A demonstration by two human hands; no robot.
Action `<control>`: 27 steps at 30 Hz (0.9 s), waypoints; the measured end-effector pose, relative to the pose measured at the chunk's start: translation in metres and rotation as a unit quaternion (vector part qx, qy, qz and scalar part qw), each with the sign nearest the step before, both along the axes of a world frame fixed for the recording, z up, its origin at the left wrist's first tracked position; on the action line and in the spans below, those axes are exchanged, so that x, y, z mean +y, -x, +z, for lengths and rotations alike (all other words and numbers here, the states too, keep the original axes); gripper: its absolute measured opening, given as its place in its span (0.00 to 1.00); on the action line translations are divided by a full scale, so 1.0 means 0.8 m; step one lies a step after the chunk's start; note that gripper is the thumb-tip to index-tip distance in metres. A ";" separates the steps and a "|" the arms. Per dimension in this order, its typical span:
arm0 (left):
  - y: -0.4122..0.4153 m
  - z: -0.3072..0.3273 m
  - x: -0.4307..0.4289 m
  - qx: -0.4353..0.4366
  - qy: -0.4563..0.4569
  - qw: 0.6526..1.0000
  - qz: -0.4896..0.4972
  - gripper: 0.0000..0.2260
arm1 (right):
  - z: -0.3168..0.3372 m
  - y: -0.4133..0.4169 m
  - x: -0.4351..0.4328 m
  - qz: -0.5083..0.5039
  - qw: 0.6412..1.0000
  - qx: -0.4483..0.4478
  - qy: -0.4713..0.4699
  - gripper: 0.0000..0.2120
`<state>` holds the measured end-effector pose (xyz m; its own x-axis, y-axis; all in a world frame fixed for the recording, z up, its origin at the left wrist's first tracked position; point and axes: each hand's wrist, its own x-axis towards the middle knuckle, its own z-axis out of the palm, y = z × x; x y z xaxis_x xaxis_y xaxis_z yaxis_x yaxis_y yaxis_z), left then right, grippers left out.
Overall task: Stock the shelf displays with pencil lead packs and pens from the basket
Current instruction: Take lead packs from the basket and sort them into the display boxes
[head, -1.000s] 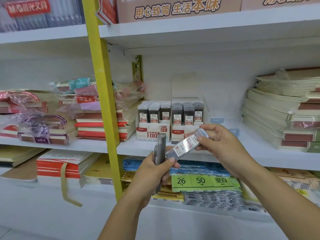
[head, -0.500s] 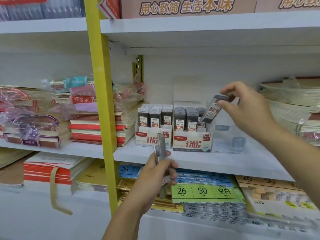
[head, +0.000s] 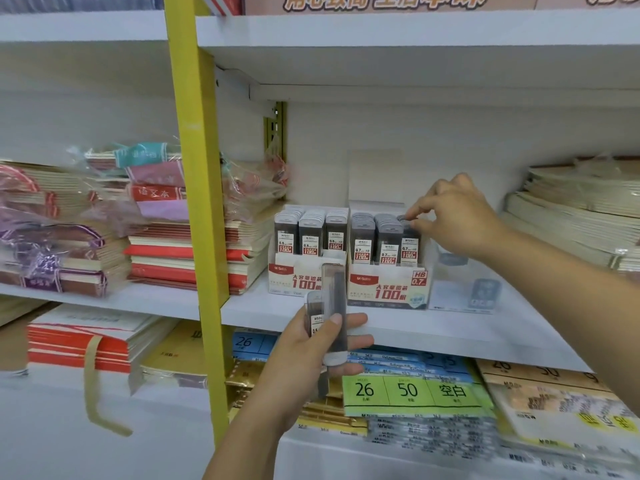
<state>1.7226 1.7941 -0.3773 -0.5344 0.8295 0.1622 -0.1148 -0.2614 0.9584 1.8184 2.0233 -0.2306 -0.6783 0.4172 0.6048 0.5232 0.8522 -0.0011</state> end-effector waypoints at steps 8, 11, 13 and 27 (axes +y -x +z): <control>-0.020 0.010 -0.011 0.037 0.021 0.999 -0.017 0.11 | -0.072 -0.048 -0.114 0.234 0.915 0.135 0.301 0.11; -0.036 0.010 -0.016 0.076 0.044 0.996 -0.008 0.08 | -0.107 -0.055 -0.146 0.311 0.818 0.165 0.455 0.11; -0.044 0.009 -0.020 0.103 0.071 0.992 0.015 0.11 | -0.113 -0.058 -0.150 0.312 0.794 0.199 0.482 0.06; -0.049 0.017 -0.037 0.030 0.074 0.989 0.127 0.07 | -0.125 -0.102 -0.130 0.268 0.817 0.125 0.496 0.13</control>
<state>1.7620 1.7642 -0.3637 -0.7219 0.6866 0.0862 -0.0059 -0.1306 0.9914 1.9001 1.9192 -0.3309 -0.8306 0.4707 0.2975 -0.0465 0.4738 -0.8794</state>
